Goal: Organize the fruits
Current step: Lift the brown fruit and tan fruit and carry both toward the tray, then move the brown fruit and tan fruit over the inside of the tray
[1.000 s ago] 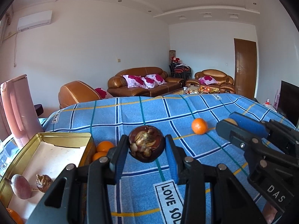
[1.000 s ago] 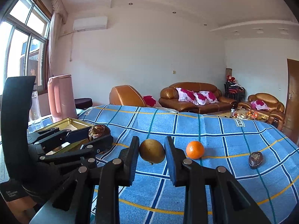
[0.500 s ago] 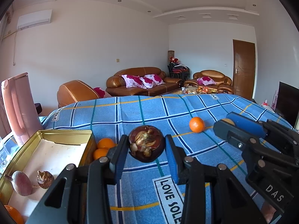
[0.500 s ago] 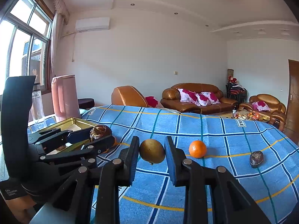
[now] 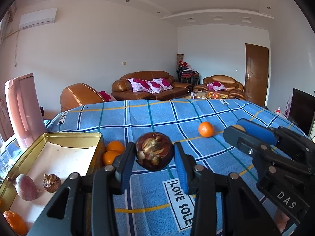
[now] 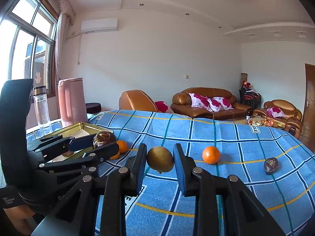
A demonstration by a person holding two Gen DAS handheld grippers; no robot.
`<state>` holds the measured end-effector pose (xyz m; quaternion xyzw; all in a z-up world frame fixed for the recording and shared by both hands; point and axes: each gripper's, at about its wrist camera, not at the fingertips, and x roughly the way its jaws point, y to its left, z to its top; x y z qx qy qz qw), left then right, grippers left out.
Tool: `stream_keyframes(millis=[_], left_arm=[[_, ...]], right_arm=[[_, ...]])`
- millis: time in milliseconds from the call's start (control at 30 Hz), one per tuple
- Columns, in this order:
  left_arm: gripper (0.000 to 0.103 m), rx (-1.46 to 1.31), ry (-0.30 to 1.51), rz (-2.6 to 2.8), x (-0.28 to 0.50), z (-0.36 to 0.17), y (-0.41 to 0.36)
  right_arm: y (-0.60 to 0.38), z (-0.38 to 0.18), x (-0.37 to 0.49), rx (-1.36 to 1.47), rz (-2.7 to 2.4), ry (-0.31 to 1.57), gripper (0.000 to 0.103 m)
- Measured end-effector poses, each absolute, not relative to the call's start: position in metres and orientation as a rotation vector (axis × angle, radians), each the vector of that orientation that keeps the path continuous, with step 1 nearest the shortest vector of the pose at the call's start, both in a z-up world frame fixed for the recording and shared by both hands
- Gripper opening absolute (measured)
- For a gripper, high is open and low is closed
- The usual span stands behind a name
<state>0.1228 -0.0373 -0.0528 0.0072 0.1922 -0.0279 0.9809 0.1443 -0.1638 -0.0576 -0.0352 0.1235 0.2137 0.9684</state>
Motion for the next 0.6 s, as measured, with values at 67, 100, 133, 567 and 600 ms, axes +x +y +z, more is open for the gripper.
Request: stream_keyframes(millis=[67,100,133,567,600], left_arm=[[0.041,0.009,0.389,-0.054,0.121,-0.053,-0.036],[0.041,0.006,0.39,-0.055,0.12,-0.052,-0.036],[0.041,0.004,0.388,-0.055,0.119,-0.052,-0.035],[0.041,-0.02,0.379,-0.03,0.1,-0.053,-0.018],[0.041,-0.023,0.383,-0.024,0.099,-0.053,-0.016]], right_arm=[[-0.162,-0.058,0.142,-0.074,0.433,0.247,0.03],[-0.162,-0.058,0.14,-0.077,0.434,0.244,0.03],[-0.161,-0.058,0.139,-0.08,0.435,0.242,0.03],[-0.15,-0.056,0.129,-0.12,0.44,0.221,0.03],[-0.149,-0.056,0.128,-0.122,0.444,0.221,0.03]])
